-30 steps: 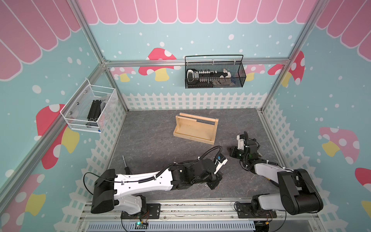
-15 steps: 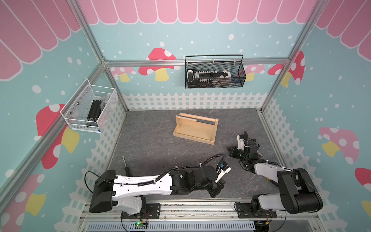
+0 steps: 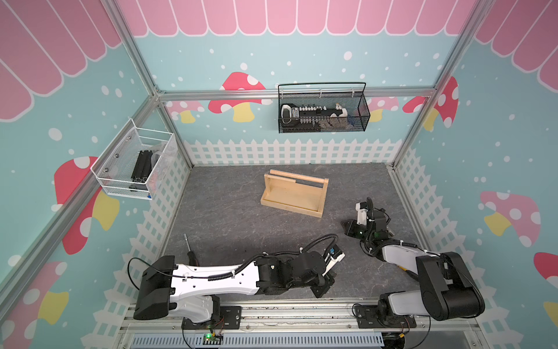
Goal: Take the necklace off the jewelry display stand
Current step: Place the necklace at the center of the board.
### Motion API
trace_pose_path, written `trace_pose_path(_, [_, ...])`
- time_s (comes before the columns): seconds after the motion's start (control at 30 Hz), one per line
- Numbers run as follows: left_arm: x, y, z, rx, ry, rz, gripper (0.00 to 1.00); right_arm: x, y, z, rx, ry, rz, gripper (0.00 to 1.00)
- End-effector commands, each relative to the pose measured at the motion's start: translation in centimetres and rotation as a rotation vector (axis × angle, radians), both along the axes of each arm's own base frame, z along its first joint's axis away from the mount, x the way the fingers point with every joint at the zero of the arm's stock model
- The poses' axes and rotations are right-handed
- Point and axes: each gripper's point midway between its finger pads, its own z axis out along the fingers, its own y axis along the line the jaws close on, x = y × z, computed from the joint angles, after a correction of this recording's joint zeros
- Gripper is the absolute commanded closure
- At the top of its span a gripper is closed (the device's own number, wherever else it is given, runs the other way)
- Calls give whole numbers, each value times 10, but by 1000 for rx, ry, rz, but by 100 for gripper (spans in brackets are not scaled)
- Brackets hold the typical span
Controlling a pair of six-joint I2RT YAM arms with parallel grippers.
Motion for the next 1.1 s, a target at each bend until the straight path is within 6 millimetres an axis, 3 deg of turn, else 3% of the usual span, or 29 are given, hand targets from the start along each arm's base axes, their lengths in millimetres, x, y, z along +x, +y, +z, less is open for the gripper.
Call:
trace_pose_path(0.0, [8,7,1,-3,-26,57,100,-1,-1,-5,20,13,-5,81])
trace_pose_path(0.3, [42,23,-6,66,-135,234,100,0,3,-8,39,22,4,81])
trace_pose_path(0.57, [80,28,-52,191,-138,358,100,0,4,-5,45,12,9,81])
trace_pose_path(1.07, [121,17,-98,286,-140,417,100,0,11,1,93,7,31,81])
